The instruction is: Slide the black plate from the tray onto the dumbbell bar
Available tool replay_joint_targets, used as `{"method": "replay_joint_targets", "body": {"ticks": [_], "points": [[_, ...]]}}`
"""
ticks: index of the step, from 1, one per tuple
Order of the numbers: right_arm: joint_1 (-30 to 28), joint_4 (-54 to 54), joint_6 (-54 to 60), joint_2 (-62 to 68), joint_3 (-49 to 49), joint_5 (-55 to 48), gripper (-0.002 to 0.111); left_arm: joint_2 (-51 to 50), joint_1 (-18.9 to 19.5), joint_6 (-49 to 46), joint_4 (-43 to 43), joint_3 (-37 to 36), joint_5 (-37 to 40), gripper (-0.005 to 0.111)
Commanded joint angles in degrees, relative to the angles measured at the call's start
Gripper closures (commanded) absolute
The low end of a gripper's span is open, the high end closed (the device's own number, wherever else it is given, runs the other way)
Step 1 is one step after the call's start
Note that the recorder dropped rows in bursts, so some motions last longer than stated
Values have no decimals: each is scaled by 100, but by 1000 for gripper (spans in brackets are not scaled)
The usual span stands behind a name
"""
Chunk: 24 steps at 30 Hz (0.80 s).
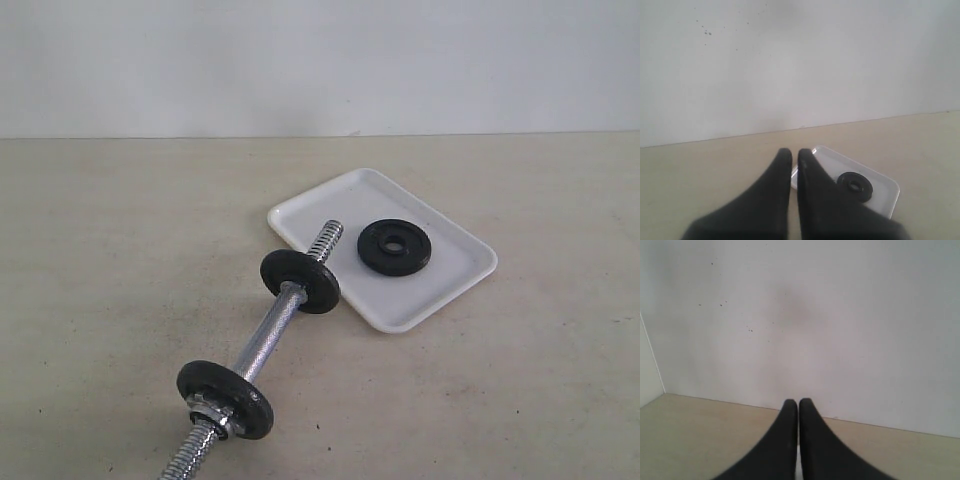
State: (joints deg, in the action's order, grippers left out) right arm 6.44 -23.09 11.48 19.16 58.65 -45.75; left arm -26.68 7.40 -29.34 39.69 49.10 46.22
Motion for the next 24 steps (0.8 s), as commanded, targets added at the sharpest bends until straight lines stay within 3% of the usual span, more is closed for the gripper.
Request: {"method": "replay_joint_targets", "body": {"ticks": [1, 14, 24], "points": [[3, -25, 110, 24, 26, -24, 109, 33, -33, -29, 41, 29, 44, 102], [3, -25, 110, 24, 26, -962, 109, 33, -149, -30, 41, 29, 160, 102], [3, -25, 110, 24, 26, -883, 109, 33, -149, -30, 41, 29, 170, 102]]}}
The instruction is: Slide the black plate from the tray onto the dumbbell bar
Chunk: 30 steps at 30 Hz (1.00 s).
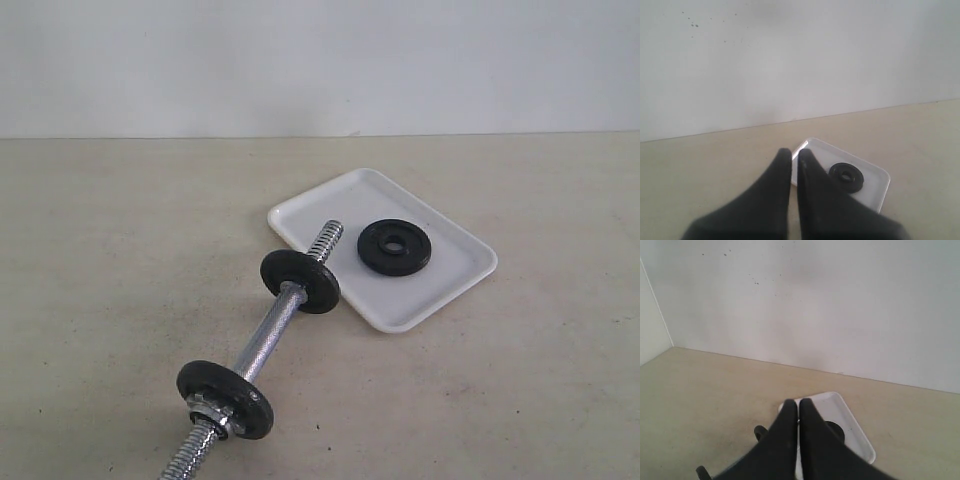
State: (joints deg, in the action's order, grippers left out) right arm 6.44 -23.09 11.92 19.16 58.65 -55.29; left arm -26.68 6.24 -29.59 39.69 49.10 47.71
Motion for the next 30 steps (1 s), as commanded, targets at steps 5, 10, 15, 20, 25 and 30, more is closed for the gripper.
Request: {"method": "replay_joint_targets", "body": {"ticks": [5, 10, 15, 20, 25, 30], "points": [[3, -36, 66, 24, 26, 108, 109, 33, -32, -5, 41, 29, -8, 102], [3, -631, 66, 24, 26, 713, 104, 33, -32, -5, 41, 29, -8, 102], [3, -1224, 170, 36, 26, 1639, 97, 33, -32, -5, 41, 29, -8, 102], [3, -1219, 334, 302, 26, 1515, 87, 33, -32, -5, 41, 29, -72, 102], [3, -1219, 368, 773, 26, 1079, 68, 33, -32, -5, 41, 29, -170, 102], [3, -1235, 368, 1141, 26, 1049, 54, 33, -22, -5, 41, 29, -158, 102]]}}
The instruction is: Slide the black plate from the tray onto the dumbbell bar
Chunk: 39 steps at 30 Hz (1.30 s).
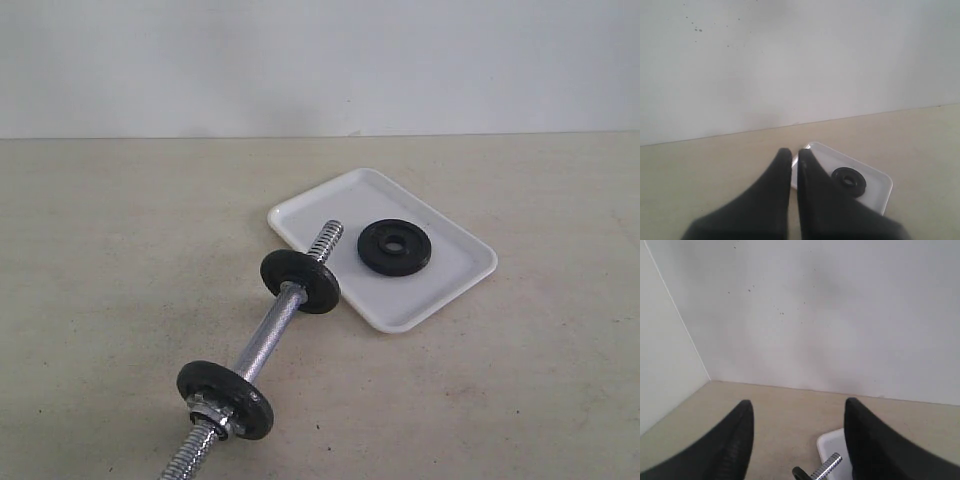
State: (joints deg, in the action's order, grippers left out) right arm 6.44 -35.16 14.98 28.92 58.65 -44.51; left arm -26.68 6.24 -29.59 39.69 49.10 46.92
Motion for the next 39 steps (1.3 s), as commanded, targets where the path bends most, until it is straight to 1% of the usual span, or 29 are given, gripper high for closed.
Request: {"method": "replay_joint_targets", "body": {"ticks": [1, 7, 9, 16, 21, 23, 24, 25, 26, 28, 29, 30, 35, 39], "points": [[3, -28, 62, 162, 26, -29, 54, 33, -22, -5, 41, 29, -79, 102], [3, -28, 62, 162, 26, -287, 54, 33, -22, 37, 190, 29, -18, 102], [3, -28, 62, 162, 26, -395, 54, 33, -22, 37, 180, 29, 142, 102], [3, -28, 62, 162, 26, -563, 54, 33, -22, 37, 169, 29, 158, 102], [3, -28, 62, 162, 26, -759, 54, 33, -22, 37, 169, 29, 328, 102], [3, -40, 62, 162, 26, -756, 54, 33, -22, -2, 191, 29, 328, 89], [3, -55, 62, 162, 26, -756, 54, 33, -22, -2, 318, -6, 328, 74], [3, -55, 62, 162, 26, -756, 54, 33, -22, -34, 379, -40, 328, 61], [3, -65, 62, 162, 26, -756, 54, 33, -22, -115, 533, -165, 215, 33], [3, -65, 62, 162, 26, -756, 54, 33, -22, 186, 637, -351, -11, 5], [3, -77, 62, 162, 26, -756, 54, 19, -22, 337, 637, -421, -41, -4], [3, -91, 62, 162, 26, -756, 54, -28, -22, 459, 637, -512, -41, -3], [3, -233, 62, 162, 26, -756, 54, -466, -22, 429, 661, -933, 334, -2], [3, -253, 62, 162, 26, -756, 54, -1038, -22, -289, 1056, -1078, 818, -2]]}}
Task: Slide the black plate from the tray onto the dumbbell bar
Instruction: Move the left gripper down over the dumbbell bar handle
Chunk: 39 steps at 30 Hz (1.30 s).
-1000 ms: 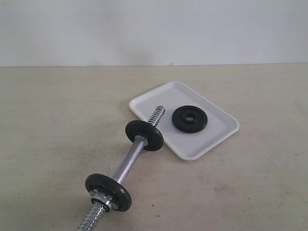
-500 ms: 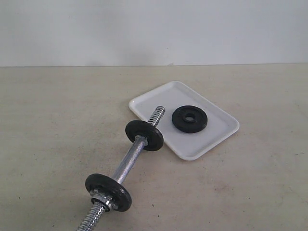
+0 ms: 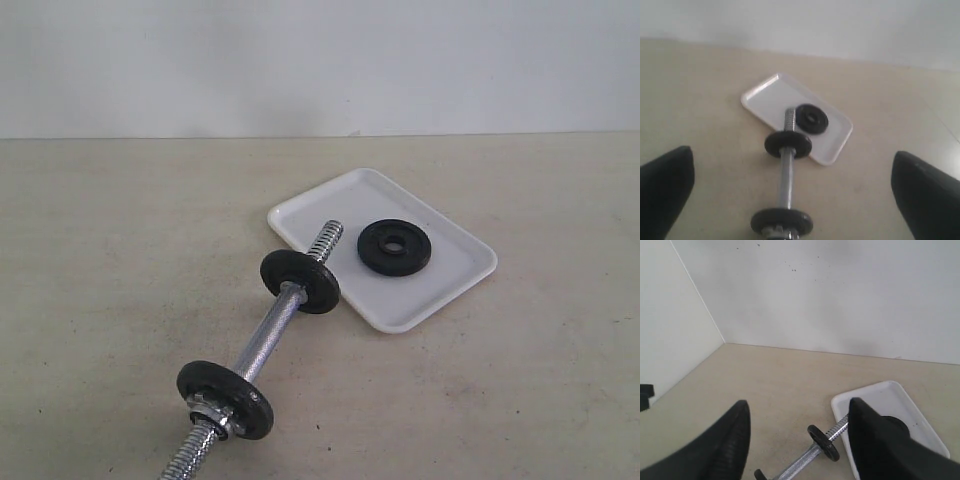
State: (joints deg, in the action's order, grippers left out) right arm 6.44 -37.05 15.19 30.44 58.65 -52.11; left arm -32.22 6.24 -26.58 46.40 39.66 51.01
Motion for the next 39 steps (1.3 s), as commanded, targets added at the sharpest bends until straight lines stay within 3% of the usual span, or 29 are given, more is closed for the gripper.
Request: {"method": "replay_joint_targets", "body": {"ticks": [1, 7, 11, 20, 32, 39], "points": [[3, -75, 41, 10, 26, 4, 54, -625, -22, -781, 428, -133, 484, -2], [3, -76, 64, 10, 26, 80, 54, -1192, -50, -1530, 754, -133, 425, 2], [3, -76, 77, 19, 26, 179, 54, -1540, -392, -1829, 933, -133, 334, 5], [3, -76, 89, 19, 26, 144, 54, -2975, -1757, -2441, 1859, -133, -801, 5], [3, -76, 191, 19, 26, 103, 54, -5224, -3924, -2597, 1879, 235, -3292, 5], [3, -76, 224, 19, 26, 10, 54, -6146, -4483, -2559, 1866, 706, -4367, 5]]}}
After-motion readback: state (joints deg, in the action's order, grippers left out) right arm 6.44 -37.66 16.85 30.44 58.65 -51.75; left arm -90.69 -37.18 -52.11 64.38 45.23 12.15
